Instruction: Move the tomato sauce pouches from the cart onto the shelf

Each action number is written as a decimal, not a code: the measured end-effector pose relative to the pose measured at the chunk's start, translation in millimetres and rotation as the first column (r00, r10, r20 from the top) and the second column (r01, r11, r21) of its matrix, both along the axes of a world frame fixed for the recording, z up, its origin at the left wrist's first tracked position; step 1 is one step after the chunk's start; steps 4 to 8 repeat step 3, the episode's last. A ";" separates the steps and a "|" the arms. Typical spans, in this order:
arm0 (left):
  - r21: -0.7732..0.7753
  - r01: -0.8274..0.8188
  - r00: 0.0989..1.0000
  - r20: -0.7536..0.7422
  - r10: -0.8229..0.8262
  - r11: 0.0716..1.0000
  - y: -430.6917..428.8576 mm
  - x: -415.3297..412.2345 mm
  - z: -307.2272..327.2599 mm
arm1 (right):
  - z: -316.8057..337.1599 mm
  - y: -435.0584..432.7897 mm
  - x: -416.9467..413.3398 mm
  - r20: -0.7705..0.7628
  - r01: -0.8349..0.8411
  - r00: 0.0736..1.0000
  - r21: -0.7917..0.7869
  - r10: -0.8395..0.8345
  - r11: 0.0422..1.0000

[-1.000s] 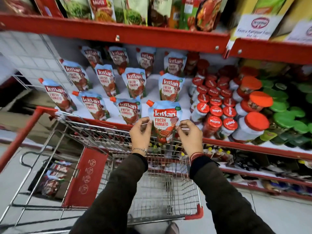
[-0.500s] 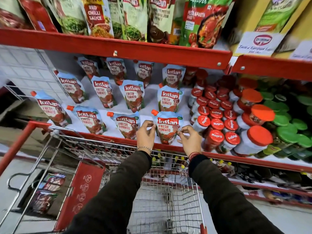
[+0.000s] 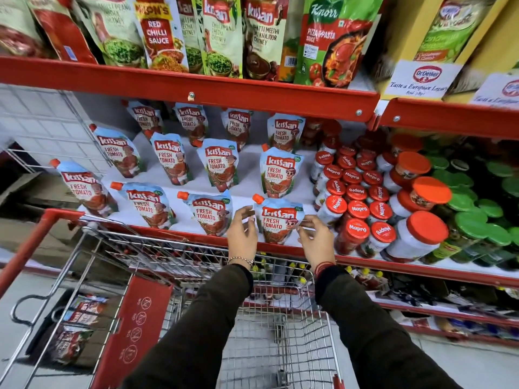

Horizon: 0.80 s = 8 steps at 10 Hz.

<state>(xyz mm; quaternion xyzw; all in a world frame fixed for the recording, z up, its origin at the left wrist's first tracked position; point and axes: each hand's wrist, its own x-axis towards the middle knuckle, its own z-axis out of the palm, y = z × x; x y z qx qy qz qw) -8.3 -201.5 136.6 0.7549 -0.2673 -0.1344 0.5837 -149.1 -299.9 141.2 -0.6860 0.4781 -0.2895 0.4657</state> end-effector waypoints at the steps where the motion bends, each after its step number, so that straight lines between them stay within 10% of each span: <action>1: -0.091 -0.027 0.999 0.029 0.029 0.995 9.9 -4.1 15.2 | 28.6 7.7 -8.6 0.027 0.017 1.000 -0.151 -0.013 0.988; 3: -0.257 0.126 0.957 0.286 -0.048 0.958 16.2 -10.7 79.7 | 132.7 19.3 -41.8 0.395 0.217 0.918 -0.405 -0.045 0.888; 8: -0.257 0.126 0.957 0.286 -0.048 0.958 16.2 -10.7 79.7 | 132.7 19.3 -41.8 0.395 0.217 0.918 -0.405 -0.045 0.888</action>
